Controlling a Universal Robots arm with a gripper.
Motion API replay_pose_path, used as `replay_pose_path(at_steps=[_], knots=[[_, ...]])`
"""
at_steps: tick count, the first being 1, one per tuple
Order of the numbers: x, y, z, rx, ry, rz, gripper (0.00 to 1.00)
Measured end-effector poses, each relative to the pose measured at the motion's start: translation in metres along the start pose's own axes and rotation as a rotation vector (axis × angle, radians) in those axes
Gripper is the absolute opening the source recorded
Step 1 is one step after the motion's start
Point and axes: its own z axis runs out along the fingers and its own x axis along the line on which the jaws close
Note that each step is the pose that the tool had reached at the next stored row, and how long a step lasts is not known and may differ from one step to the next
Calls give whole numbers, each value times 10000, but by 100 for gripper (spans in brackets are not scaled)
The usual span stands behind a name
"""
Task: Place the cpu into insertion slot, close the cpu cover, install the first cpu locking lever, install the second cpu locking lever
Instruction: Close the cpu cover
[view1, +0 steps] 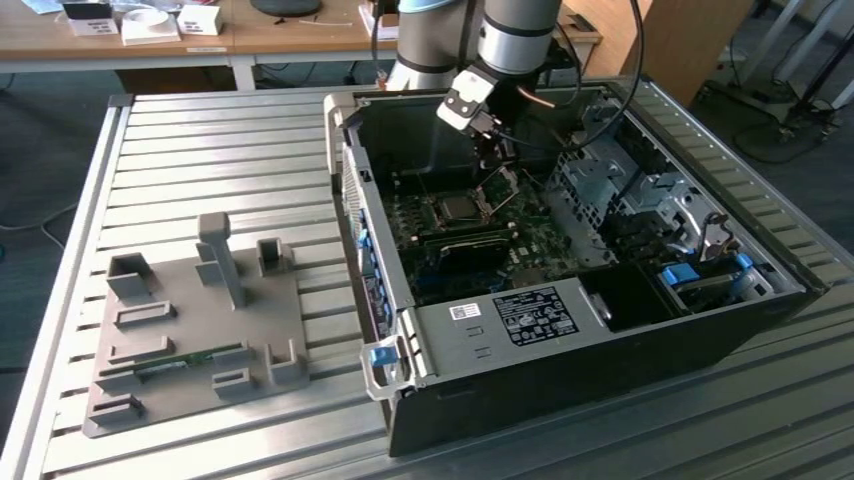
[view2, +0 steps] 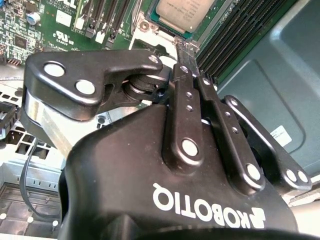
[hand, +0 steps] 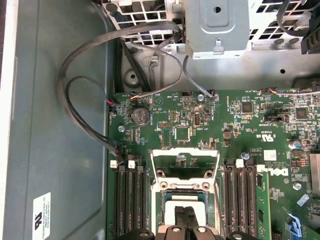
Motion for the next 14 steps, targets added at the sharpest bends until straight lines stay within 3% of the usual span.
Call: replay_pose_path(at_steps=[14], knots=[[1, 48, -11, 2, -4, 0, 11]])
